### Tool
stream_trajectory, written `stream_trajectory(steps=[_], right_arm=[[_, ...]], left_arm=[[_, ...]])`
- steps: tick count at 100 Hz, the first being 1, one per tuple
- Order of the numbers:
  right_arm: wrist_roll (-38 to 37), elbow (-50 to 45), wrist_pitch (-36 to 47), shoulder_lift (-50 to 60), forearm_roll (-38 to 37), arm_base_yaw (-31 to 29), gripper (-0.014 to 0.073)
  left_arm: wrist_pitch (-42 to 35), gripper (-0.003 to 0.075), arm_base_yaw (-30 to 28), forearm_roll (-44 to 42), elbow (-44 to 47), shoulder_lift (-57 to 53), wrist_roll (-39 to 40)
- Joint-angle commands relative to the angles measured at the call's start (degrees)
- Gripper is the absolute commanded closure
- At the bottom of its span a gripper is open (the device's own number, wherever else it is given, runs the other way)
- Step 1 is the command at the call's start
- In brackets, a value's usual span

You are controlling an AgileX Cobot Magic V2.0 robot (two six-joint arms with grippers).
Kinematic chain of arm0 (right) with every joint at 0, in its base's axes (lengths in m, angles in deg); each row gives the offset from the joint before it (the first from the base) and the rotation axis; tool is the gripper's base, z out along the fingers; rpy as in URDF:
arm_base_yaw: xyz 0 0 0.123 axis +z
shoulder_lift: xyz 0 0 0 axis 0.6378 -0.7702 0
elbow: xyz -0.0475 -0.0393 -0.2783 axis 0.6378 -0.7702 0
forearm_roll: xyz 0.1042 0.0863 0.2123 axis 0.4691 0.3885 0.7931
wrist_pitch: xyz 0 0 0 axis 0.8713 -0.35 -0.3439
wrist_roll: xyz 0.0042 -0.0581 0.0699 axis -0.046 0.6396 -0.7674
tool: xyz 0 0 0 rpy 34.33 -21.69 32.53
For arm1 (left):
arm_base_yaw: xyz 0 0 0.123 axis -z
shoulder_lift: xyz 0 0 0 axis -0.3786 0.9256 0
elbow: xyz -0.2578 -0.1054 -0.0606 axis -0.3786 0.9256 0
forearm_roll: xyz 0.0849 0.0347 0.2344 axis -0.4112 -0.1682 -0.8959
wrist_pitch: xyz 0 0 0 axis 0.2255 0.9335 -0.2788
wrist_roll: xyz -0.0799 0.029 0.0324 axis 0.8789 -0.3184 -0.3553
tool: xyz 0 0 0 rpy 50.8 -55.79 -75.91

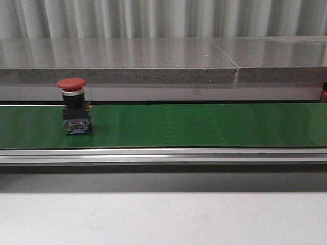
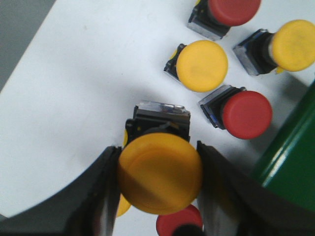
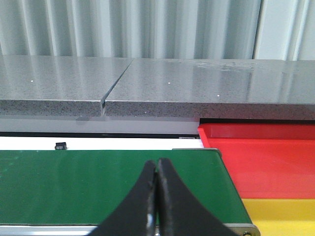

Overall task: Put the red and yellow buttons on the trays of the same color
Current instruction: 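Grasp a yellow push-button from the cluster with the left gripper, then set the yellow button on the belt and open the left gripper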

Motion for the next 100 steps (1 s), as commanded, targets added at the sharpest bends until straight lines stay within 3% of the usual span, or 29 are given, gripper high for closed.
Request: stream_trajectory(steps=[1, 56, 100], right_arm=[[0.5, 1.1, 4.8, 1.2, -0.2, -0.1, 0.0654], [0.5, 1.1, 4.8, 1.2, -0.2, -0.1, 0.0654], [0.5, 1.1, 4.8, 1.2, -0.2, -0.1, 0.0654]], left_arm=[[-0.5, 0.0553, 2.0, 0.6, -1.5, -6.3, -0.3], [3.4, 0.0553, 19.5, 0.5, -1.0, -9.1, -0.8], [4.3, 0.0552, 21.6, 0.5, -0.3, -3.7, -1.7]])
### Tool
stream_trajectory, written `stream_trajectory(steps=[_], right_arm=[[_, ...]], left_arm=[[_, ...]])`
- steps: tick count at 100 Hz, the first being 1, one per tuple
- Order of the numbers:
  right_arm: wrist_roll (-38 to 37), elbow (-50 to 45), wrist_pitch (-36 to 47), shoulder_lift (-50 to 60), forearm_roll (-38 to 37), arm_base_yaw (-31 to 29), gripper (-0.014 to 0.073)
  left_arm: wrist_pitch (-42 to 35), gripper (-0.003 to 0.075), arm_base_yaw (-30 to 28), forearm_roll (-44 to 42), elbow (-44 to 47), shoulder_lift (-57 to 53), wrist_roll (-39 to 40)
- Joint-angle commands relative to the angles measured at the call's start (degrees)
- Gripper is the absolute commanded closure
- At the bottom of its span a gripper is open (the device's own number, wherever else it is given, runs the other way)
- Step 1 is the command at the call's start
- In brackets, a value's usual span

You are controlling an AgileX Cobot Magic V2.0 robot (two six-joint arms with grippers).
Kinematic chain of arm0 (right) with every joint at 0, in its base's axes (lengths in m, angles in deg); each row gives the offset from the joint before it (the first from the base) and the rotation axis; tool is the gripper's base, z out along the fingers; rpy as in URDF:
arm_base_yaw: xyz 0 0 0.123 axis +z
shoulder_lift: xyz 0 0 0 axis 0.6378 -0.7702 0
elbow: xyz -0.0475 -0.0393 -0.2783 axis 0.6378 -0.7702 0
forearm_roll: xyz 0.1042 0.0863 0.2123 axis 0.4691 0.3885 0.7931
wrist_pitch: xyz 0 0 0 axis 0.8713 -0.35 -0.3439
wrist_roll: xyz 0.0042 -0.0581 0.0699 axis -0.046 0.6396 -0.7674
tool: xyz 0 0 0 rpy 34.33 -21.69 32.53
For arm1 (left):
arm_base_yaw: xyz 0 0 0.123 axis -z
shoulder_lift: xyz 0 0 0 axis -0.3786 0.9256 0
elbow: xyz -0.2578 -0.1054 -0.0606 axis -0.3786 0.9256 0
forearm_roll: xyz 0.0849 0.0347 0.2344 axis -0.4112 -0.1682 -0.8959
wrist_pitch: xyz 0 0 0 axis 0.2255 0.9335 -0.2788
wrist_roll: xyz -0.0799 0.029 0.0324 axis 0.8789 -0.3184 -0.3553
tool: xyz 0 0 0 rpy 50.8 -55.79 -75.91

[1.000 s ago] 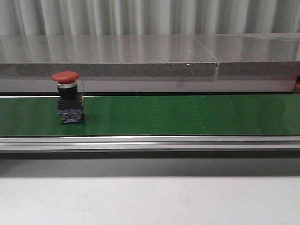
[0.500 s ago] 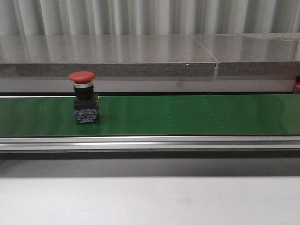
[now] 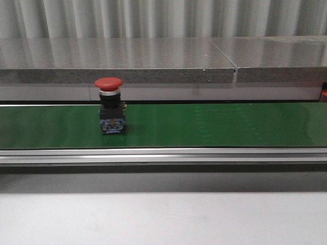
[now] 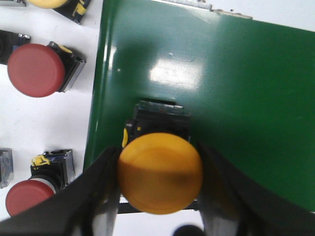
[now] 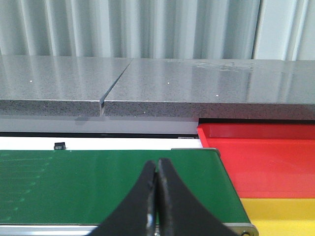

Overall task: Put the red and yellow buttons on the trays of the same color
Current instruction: 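Set the yellow button on the belt and open the left gripper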

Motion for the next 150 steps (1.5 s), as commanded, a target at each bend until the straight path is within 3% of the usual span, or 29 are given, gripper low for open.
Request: stream_trajectory(steps=[1, 13, 30, 39, 60, 67, 74, 90, 113, 150], right_arm=[[0.5, 1.1, 4.8, 1.2, -0.2, -0.1, 0.0654], [0.5, 1.1, 4.8, 1.2, -0.2, -0.1, 0.0654], [0.5, 1.1, 4.8, 1.2, -0.2, -0.1, 0.0654], [0.5, 1.1, 4.8, 1.2, -0.2, -0.1, 0.0654], [0.5, 1.1, 4.8, 1.2, -0.2, -0.1, 0.0654], [0.5, 1.1, 4.8, 1.2, -0.2, -0.1, 0.0654], [0.5, 1.1, 4.8, 1.2, -0.2, -0.1, 0.0654], [0.5, 1.1, 4.8, 1.2, -0.2, -0.1, 0.0654], [0.5, 1.1, 4.8, 1.2, -0.2, -0.1, 0.0654], [0.5, 1.1, 4.8, 1.2, -0.2, -0.1, 0.0654]], left_arm=[[-0.7, 0.0552, 0.4, 0.4, -1.3, -1.4, -1.2], [-1.3, 0.0506, 0.4, 0.6, -1.3, -1.3, -1.7], [-1.7, 0.0219, 0.4, 2.7, -1.3, -1.3, -2.2], [-3.0, 0.0162, 0.4, 3.7, -1.3, -1.4, -2.4], [-8.1, 0.0206, 2.7, 6.2, -1.3, -5.7, -5.9], [-9.7, 0.0254, 4.7, 6.2, -1.2, -7.6, -6.0], [-10.9, 0.0368, 7.2, 6.1, -0.7, -9.6, -7.3], [-15.0, 0.0743, 13.2, 5.8, 3.4, -14.6, -7.5], [-20.7, 0.0741, 17.7, 5.7, 11.2, -23.1, -7.6], [-26.3, 0.0741, 18.1, 5.9, 27.7, -46.0, -7.6]])
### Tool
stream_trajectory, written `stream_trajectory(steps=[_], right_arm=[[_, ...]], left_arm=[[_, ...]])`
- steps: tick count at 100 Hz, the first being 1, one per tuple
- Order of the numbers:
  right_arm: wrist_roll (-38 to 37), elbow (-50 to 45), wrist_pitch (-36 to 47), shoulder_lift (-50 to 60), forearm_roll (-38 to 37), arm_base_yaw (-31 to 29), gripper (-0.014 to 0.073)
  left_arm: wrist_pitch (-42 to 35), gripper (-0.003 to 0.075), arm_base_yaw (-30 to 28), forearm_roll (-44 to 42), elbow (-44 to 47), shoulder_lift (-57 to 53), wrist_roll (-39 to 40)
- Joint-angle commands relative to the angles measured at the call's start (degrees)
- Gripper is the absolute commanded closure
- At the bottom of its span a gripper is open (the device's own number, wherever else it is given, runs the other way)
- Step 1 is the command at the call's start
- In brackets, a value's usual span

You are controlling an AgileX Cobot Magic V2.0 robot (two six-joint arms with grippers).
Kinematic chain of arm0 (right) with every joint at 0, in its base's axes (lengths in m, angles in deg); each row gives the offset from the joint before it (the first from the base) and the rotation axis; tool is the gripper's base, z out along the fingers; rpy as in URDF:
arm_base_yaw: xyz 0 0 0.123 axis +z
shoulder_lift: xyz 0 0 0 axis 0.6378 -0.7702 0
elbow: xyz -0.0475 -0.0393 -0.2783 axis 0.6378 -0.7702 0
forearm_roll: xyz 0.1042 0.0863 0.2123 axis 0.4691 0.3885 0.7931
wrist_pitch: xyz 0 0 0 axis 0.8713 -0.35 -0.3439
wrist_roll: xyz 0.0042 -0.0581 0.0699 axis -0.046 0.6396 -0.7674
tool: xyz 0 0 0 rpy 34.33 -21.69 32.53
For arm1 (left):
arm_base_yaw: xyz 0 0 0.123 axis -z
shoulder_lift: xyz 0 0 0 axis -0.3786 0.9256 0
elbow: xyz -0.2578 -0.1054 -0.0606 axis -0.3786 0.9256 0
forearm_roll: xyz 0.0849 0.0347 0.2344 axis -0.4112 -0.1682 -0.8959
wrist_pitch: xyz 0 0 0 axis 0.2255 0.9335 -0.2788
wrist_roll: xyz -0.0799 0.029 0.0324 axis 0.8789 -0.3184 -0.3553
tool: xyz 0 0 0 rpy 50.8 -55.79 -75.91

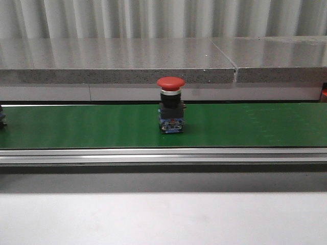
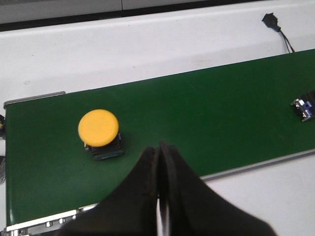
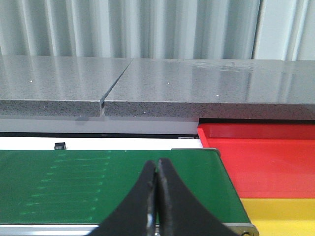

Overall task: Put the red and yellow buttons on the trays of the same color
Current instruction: 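Set the yellow button on the belt and open the left gripper, then lower the right gripper onto the red button on the belt and grasp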

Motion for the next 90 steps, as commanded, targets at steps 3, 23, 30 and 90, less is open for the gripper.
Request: stream_trajectory(steps=[3, 23, 30, 90], right_arm=[[0.5, 1.1, 4.8, 1.2, -0.2, -0.1, 0.0654], [0.5, 1.1, 5.2, 1.2, -0.2, -0.1, 0.0654], [0.5, 1.2, 6.3, 1.2, -0.2, 0.0, 0.0654], [0.5, 28.0, -22.5, -21.5, 6.0, 0.0, 0.0651]], left_arm=[[-4.0, 0.0741, 0.5, 0.9, 3.2, -8.0, -0.1], [-4.1, 0.0741, 0.5, 0.9, 11.9, -21.2, -0.1], [-4.1, 0.0741, 0.5, 0.9, 14.4, -25.4, -0.1], [-1.0, 0.0741, 0.5, 0.9, 18.4, -37.0, -0.1]])
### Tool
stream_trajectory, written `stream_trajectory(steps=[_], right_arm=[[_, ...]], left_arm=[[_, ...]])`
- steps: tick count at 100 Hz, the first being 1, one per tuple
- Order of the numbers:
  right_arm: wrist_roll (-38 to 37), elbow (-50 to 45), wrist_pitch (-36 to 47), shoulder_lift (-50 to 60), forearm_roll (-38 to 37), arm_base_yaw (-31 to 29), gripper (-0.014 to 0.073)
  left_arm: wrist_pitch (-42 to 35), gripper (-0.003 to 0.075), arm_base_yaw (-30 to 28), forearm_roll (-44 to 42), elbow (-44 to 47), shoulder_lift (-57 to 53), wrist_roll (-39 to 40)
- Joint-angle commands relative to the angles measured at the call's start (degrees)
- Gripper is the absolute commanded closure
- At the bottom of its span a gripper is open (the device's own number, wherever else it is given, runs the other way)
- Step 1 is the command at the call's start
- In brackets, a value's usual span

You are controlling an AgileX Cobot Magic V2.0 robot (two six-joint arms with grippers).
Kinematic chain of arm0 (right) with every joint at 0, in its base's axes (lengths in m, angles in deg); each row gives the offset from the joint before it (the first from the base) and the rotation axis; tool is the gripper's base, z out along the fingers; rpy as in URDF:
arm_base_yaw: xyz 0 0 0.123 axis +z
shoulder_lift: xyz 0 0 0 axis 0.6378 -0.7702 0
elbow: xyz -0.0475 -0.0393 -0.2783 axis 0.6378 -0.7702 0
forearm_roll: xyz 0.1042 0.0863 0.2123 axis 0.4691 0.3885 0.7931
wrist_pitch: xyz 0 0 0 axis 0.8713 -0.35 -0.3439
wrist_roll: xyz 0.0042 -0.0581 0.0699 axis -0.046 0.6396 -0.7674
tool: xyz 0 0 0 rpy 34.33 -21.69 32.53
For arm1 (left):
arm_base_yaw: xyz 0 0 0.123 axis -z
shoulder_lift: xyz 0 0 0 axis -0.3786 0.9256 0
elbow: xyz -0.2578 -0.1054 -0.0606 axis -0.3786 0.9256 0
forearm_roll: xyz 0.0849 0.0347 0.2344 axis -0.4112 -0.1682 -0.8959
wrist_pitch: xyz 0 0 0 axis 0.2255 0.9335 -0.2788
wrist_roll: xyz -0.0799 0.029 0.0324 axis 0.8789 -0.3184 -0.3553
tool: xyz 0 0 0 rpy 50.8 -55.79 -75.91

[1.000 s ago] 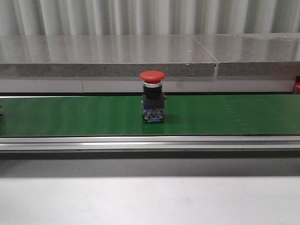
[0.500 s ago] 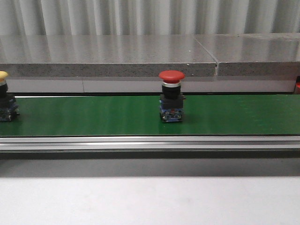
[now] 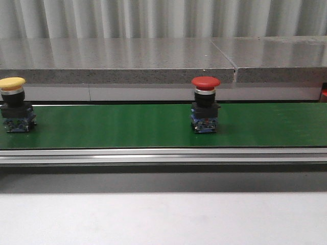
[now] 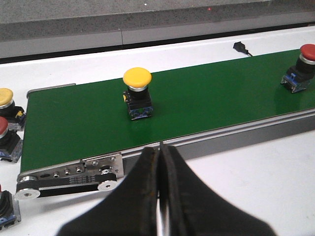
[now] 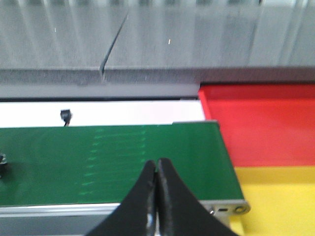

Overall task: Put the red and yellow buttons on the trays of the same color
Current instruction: 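Lower the right gripper onto the red button on the belt and grasp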

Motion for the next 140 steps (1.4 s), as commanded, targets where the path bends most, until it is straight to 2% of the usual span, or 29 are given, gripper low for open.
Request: stream_trajectory(steps=[1, 8, 28, 44, 49, 56, 61, 73, 80, 120, 140], right_arm=[[0.5, 6.5, 0.2, -6.5, 3.9, 0.0, 0.0651], [0.6, 9.9, -2.2, -10.8, 6.4, 0.0, 0.0651], [5.4, 16.9, -4.9, -21.0, 6.6, 0.2, 0.065], [5.8, 23.0, -11.3, -27.3, 6.6, 2.4, 0.0646], [5.8, 24.8, -13.3, -29.1, 6.6, 3.3, 0.0619], [5.8, 27.2, -15.8, -31.6, 6.6, 4.7, 0.0527], [5.8, 28.7, -17.4, -33.3, 6.6, 5.5, 0.0424], [5.8, 31.8, -20.1, -37.2, 6.6, 7.4, 0.0108], [6.4, 33.5, -21.8, -39.4, 6.6, 8.3, 0.0008], [8.9, 46.5, -32.7, -55.9, 6.7, 14.8, 0.0025], [9.2, 51.7, -36.9, -64.4, 6.7, 15.4, 0.0025]], left_arm=[[-3.6, 0.0741, 0.5, 0.9, -1.5, 0.6, -0.1], [-3.6, 0.0741, 0.5, 0.9, -1.5, 0.6, -0.1], [-3.6, 0.0741, 0.5, 0.9, -1.5, 0.6, -0.1], [-3.6, 0.0741, 0.5, 0.9, -1.5, 0.6, -0.1], [-3.6, 0.0741, 0.5, 0.9, -1.5, 0.6, -0.1], [-3.6, 0.0741, 0.5, 0.9, -1.5, 0.6, -0.1], [-3.6, 0.0741, 0.5, 0.9, -1.5, 0.6, -0.1], [-3.6, 0.0741, 0.5, 0.9, -1.5, 0.6, -0.1], [-3.6, 0.0741, 0.5, 0.9, -1.5, 0.6, -0.1], [-3.6, 0.0741, 0.5, 0.9, -1.5, 0.6, -0.1], [-3.6, 0.0741, 0.5, 0.9, -1.5, 0.6, -0.1]])
